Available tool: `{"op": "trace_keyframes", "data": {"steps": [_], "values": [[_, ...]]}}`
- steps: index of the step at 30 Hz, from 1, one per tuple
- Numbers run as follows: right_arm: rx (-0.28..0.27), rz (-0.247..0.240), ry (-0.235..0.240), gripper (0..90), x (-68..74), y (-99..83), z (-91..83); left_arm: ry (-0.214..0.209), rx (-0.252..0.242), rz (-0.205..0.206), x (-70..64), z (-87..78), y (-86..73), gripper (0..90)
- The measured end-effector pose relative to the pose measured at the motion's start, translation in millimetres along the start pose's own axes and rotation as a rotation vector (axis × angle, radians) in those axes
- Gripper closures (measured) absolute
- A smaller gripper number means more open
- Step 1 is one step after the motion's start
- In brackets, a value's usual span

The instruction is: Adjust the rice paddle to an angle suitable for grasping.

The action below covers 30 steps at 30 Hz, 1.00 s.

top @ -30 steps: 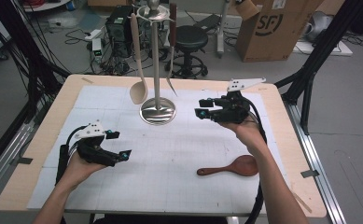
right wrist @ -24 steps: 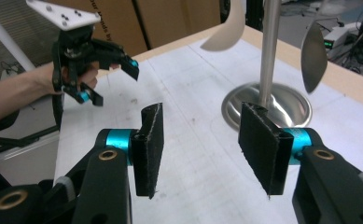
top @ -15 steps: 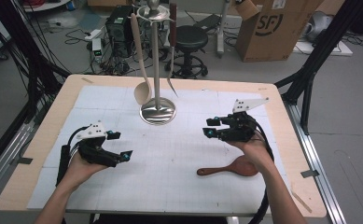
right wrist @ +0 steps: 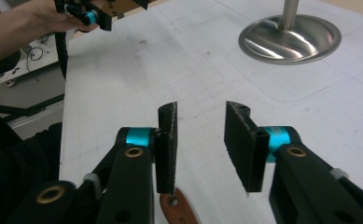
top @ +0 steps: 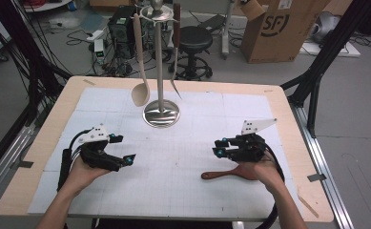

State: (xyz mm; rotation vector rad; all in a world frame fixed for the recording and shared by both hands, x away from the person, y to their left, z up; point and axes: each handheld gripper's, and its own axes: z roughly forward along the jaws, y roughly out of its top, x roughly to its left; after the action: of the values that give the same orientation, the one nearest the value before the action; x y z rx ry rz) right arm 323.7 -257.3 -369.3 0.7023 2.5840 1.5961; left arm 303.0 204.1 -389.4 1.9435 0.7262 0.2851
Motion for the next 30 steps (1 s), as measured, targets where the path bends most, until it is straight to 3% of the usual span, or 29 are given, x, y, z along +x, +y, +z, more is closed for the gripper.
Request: {"op": "trace_keyframes", "data": {"steps": [13,30], "values": [[0.027,-0.025,0.012,89.2,9.7,-24.7,-2.4,0.009,-0.001,0.003,-1.4,-0.1,-0.3,11.4],[0.027,-0.039,0.000,89.2,19.0,-52.0,0.1,0.017,-0.005,0.001,-2.5,2.4,-3.6,11.3]]}}
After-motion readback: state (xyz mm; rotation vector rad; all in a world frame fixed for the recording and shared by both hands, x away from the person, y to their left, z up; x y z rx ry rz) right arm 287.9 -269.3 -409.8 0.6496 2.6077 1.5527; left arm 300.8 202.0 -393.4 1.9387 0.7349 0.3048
